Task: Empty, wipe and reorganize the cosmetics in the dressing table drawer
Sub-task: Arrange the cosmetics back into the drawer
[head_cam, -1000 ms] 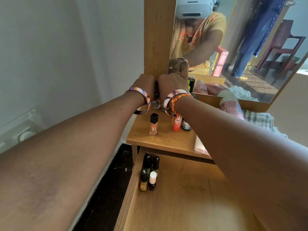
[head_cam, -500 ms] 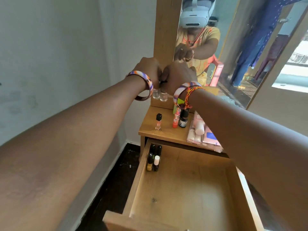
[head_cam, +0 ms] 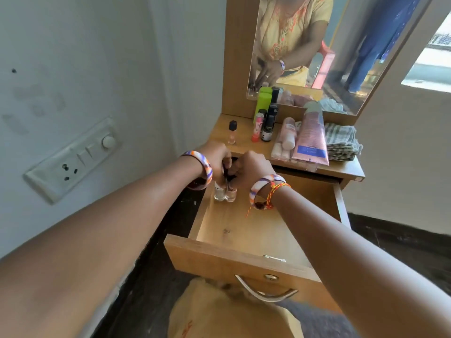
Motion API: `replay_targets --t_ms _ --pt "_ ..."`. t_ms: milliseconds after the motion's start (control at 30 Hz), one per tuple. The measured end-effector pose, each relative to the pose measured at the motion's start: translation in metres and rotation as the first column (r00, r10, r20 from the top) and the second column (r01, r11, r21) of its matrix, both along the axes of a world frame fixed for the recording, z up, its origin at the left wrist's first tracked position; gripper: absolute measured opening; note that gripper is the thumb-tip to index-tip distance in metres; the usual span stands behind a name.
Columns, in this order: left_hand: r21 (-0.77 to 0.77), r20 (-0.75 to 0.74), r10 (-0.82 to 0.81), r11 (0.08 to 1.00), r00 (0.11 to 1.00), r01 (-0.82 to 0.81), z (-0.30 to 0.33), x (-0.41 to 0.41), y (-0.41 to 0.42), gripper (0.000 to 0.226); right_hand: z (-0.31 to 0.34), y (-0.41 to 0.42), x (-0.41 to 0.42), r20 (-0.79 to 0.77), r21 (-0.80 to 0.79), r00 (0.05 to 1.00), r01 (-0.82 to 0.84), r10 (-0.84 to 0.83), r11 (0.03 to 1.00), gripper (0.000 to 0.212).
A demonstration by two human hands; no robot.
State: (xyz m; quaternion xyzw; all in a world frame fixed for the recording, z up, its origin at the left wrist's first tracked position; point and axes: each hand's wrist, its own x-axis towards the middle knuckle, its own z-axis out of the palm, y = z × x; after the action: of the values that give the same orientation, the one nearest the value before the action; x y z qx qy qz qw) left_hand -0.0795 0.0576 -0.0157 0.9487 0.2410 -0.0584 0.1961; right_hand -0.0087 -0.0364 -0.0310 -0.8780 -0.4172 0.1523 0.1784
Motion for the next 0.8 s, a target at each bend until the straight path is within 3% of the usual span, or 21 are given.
replay_targets --t_ms 333,800 --pt "0.087 0.066 0.016 0.996 0.998 -0.022 -0.067 -0.001 0.002 0.027 -0.050 0.000 -0.001 -0.068 0.008 0.996 0.055 -0.055 0.998 0.024" --pt "0.141 0.117 -0.006 0.990 0.993 -0.011 -0.091 -0.004 0.000 0.028 -0.066 0.005 -0.006 -0.071 0.012 0.996 0.047 -0.046 0.999 0.025"
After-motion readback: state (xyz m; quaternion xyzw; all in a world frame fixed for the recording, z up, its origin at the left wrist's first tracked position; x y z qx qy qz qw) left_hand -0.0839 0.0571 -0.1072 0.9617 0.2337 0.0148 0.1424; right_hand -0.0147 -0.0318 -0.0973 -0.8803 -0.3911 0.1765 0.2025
